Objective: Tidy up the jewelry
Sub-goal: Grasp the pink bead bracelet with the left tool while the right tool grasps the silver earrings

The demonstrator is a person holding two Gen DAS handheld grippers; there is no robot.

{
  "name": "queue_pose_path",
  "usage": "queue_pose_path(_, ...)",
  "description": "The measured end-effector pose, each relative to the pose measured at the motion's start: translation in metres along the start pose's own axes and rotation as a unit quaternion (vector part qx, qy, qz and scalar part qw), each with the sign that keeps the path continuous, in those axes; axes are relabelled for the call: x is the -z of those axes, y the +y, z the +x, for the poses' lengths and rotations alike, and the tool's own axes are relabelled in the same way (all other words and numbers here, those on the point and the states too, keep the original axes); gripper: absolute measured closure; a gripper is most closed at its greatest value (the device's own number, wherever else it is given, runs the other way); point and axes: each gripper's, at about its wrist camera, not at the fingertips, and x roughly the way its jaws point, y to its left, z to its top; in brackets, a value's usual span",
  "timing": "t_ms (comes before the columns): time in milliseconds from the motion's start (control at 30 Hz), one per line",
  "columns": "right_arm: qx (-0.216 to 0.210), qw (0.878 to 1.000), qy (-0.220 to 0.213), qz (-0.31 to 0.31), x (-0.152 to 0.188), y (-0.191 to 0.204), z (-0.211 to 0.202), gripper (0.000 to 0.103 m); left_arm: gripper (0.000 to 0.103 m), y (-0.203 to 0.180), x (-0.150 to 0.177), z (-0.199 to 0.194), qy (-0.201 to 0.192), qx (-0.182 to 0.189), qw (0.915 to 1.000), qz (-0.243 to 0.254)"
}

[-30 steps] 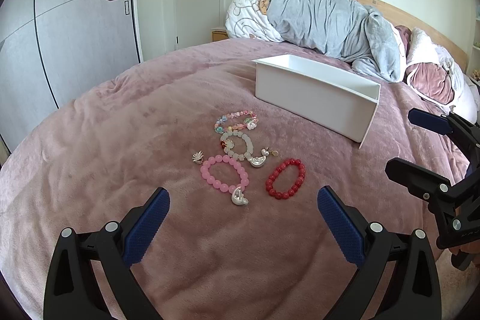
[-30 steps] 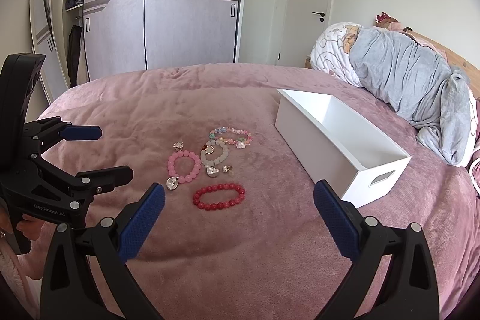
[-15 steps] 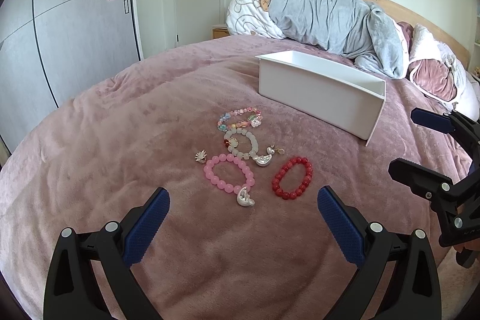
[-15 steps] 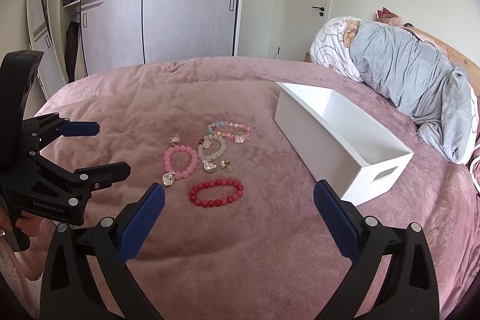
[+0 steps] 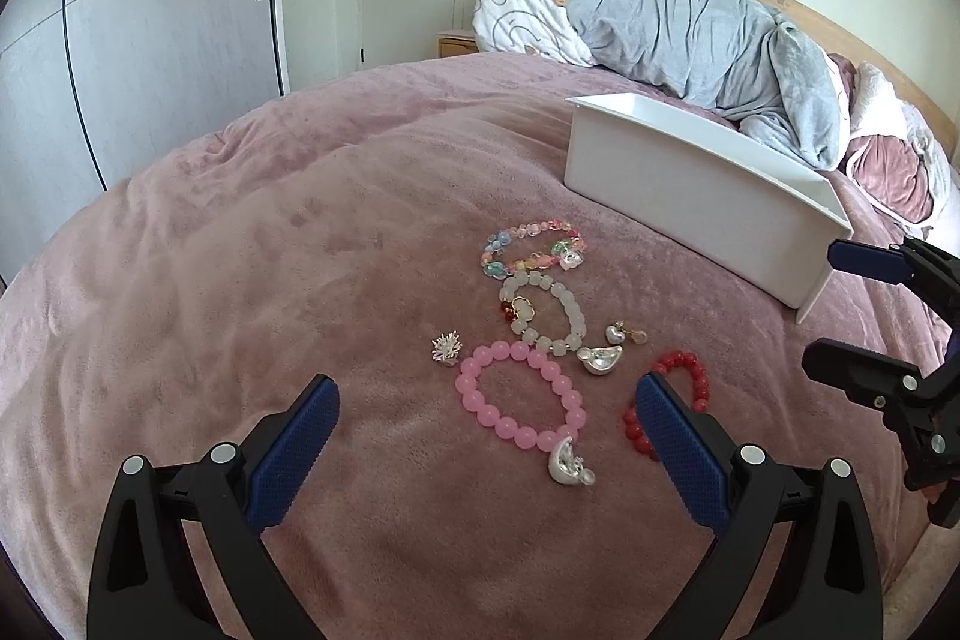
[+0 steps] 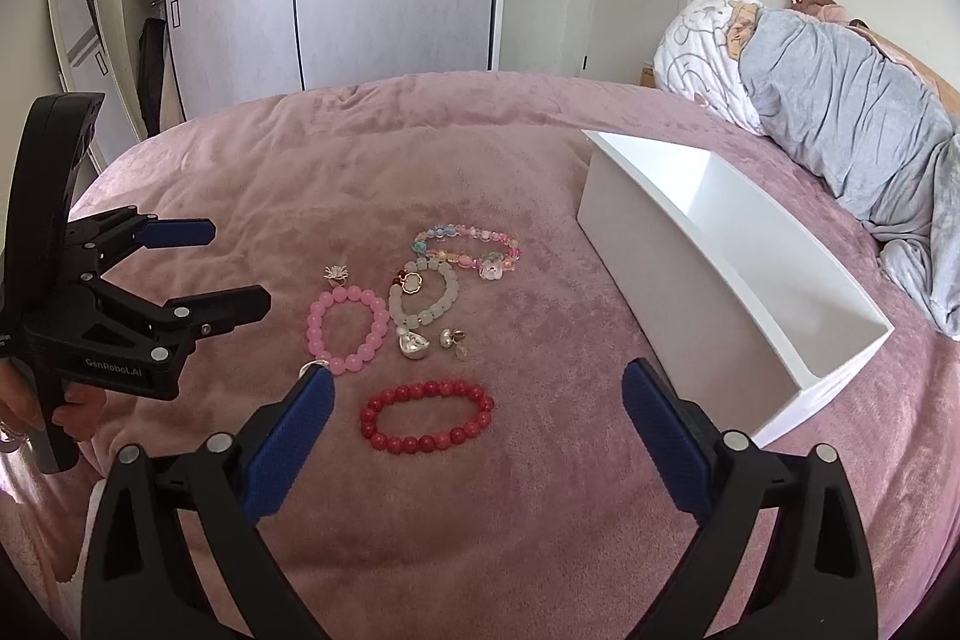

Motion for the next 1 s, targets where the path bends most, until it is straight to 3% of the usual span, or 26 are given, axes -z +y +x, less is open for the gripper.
queue_pose_path(200, -0.003, 0.999, 0.028, -0.02, -0.011, -0.001, 0.054, 0.035, 0.004, 0.012, -0.004, 0.033, 0.029, 0.004, 0.9995, -0.012)
queue_pose_path(267, -0.004, 0.999, 0.04, -0.027, -0.01, -0.001, 0.071, 0.042, 0.009, 0.014, -0.003, 0.041, 0.037, 0.003, 0.9992, -0.012)
queue_pose_path(367, -0.01, 0.998, 0.054, -0.028, -0.008, -0.003, 0.091, 0.043, 0.021, 0.018, -0.001, 0.055, 0.057, 0.005, 0.9983, -0.01)
queue_pose_path(433, -0.019, 0.998, 0.06, -0.027, -0.006, -0.002, 0.102, 0.044, 0.022, 0.021, 0.0, 0.063, 0.068, 0.007, 0.9976, -0.014)
queue_pose_path(533, -0.023, 0.997, 0.067, -0.035, -0.004, 0.001, 0.112, 0.051, 0.026, 0.024, 0.001, 0.07, 0.073, 0.008, 0.9972, -0.016)
queue_pose_path(700, -0.038, 0.996, 0.073, -0.035, -0.003, 0.002, 0.124, 0.052, 0.031, 0.023, 0.003, 0.079, 0.086, 0.005, 0.9963, -0.008)
queue_pose_path(900, -0.061, 0.994, 0.085, -0.023, -0.001, -0.004, 0.133, 0.064, 0.038, 0.02, 0.005, 0.087, 0.097, -0.01, 0.9953, 0.0)
queue_pose_path(1000, -0.083, 0.993, 0.085, -0.015, -0.001, -0.008, 0.134, 0.076, 0.045, 0.016, 0.006, 0.088, 0.099, -0.019, 0.9949, 0.008)
